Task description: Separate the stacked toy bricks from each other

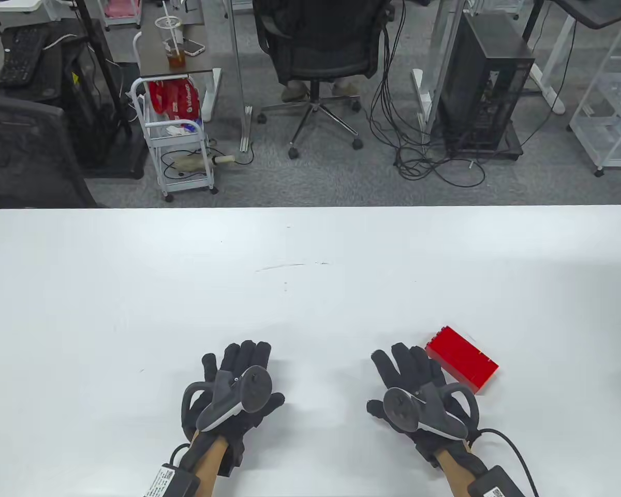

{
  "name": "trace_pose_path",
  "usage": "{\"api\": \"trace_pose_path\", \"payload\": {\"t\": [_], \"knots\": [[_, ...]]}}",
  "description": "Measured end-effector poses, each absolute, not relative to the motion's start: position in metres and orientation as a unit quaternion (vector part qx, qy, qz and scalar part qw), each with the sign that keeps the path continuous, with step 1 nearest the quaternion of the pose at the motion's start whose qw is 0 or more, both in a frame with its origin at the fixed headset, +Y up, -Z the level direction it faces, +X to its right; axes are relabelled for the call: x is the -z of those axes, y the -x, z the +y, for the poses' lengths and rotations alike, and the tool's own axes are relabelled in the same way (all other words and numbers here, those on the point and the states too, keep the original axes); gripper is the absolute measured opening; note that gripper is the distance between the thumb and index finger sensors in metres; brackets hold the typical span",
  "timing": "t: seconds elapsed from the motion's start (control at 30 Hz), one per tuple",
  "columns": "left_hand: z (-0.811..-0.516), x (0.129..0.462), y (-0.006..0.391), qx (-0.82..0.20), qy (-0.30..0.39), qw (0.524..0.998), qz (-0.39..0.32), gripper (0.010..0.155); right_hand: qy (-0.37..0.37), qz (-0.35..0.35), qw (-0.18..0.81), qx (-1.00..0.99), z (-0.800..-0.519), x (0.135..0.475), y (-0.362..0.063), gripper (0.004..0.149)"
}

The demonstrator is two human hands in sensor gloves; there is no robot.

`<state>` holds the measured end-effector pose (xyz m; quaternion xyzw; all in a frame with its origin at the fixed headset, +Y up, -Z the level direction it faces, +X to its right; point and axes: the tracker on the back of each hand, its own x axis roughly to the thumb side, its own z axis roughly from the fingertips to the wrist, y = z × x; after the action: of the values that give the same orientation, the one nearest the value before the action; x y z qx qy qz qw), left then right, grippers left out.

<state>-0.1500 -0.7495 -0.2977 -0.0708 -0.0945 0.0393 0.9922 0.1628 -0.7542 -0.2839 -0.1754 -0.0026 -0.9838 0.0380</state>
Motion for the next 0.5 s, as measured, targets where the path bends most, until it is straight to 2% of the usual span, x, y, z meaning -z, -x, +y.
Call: {"api": "trace_pose_path", "payload": {"t": [0.5], "knots": [[-0.746,0.2958,0.1507,-0.049,0.063,0.992,-0.098,0.098,0.175,-0.003,0.026,0.984,-0.751,0.2841,-0.1633,0.089]]}}
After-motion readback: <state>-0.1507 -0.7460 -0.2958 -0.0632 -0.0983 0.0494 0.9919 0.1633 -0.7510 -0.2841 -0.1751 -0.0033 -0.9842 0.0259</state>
